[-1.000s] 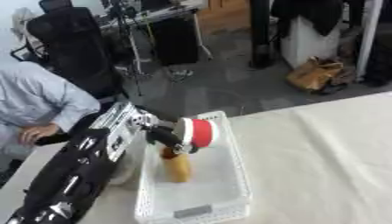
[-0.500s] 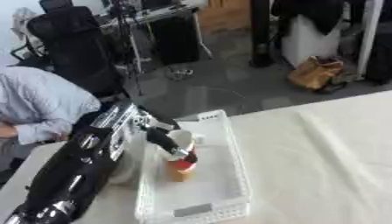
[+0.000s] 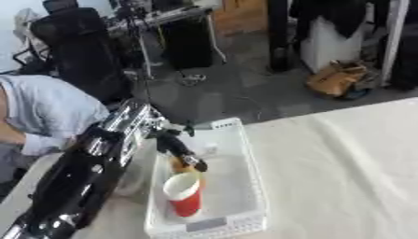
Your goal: Pick up objects on the table and place them in the box.
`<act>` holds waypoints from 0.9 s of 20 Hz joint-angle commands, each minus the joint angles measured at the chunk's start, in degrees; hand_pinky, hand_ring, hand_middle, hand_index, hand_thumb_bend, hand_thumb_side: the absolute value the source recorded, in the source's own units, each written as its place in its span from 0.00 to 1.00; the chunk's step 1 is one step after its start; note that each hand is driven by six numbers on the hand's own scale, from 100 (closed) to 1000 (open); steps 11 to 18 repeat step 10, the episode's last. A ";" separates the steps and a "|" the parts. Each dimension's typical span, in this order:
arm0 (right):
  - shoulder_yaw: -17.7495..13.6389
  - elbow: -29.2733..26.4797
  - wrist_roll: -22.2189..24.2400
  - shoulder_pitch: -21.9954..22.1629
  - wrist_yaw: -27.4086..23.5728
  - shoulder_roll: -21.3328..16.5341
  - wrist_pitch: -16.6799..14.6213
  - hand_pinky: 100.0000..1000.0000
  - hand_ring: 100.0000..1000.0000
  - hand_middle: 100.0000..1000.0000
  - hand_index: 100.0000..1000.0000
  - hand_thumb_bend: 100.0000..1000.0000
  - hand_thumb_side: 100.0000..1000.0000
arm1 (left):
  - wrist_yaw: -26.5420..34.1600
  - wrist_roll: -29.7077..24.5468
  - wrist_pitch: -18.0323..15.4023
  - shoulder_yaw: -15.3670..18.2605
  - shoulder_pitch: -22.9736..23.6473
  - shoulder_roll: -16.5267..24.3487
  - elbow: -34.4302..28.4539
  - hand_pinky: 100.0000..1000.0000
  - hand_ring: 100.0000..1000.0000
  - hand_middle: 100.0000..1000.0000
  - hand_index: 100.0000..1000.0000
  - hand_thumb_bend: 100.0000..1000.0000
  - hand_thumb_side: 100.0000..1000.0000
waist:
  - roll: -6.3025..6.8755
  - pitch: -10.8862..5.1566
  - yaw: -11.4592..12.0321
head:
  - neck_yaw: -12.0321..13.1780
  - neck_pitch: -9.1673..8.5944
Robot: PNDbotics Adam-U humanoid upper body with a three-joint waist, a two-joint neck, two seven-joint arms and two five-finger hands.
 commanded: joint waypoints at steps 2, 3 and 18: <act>0.10 -0.99 -0.43 -0.20 -0.29 -1.61 -0.65 0.59 0.57 0.38 0.41 0.00 0.63 | 3.48 0.10 -1.88 2.40 -1.15 2.56 -3.70 1.00 1.00 1.00 1.00 0.76 1.00 | -0.77 -1.25 0.31 | -0.10 0.36; 0.11 -0.99 -0.42 -0.19 -0.30 -1.62 -0.68 0.59 0.57 0.38 0.41 0.00 0.63 | 4.31 1.05 -1.38 2.44 -0.98 2.74 -4.14 1.00 1.00 1.00 1.00 0.76 1.00 | -0.78 -1.24 0.33 | -0.10 0.40; -0.13 -0.99 -0.68 0.01 -0.05 -1.61 -1.19 0.59 0.57 0.39 0.41 0.00 0.65 | 17.05 27.36 5.53 5.92 3.17 6.89 -13.15 0.89 0.88 0.93 0.99 0.00 1.00 | -1.30 -0.80 1.21 | -0.04 0.65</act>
